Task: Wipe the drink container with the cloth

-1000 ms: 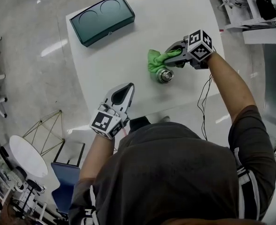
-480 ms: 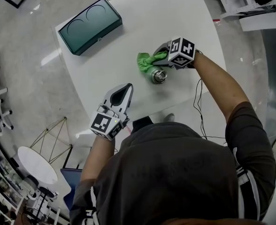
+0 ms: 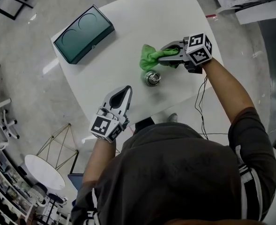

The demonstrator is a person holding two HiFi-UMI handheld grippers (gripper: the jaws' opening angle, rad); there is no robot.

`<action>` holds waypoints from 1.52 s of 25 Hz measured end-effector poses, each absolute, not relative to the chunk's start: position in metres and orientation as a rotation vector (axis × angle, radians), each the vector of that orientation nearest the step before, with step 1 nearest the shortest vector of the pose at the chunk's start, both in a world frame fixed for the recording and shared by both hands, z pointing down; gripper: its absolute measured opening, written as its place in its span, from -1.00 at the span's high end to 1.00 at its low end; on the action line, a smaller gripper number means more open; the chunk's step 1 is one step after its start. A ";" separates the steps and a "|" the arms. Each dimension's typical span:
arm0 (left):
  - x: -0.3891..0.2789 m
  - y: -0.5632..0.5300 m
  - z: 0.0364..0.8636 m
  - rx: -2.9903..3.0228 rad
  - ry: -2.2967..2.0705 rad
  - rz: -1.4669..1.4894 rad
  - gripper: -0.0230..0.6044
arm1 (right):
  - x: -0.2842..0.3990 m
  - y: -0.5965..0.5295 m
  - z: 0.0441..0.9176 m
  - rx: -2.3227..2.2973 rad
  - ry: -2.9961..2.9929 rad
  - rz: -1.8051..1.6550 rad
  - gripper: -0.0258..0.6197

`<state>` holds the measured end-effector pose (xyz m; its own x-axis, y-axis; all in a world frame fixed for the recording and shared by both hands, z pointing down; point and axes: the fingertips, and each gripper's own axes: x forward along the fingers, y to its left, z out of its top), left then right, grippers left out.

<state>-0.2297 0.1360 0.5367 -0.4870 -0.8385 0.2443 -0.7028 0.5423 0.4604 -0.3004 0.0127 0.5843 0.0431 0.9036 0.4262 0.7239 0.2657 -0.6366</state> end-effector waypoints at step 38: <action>-0.234 0.097 0.536 1.291 -2.329 -0.341 0.91 | -0.246 -0.015 0.605 -1.241 -2.033 0.410 0.67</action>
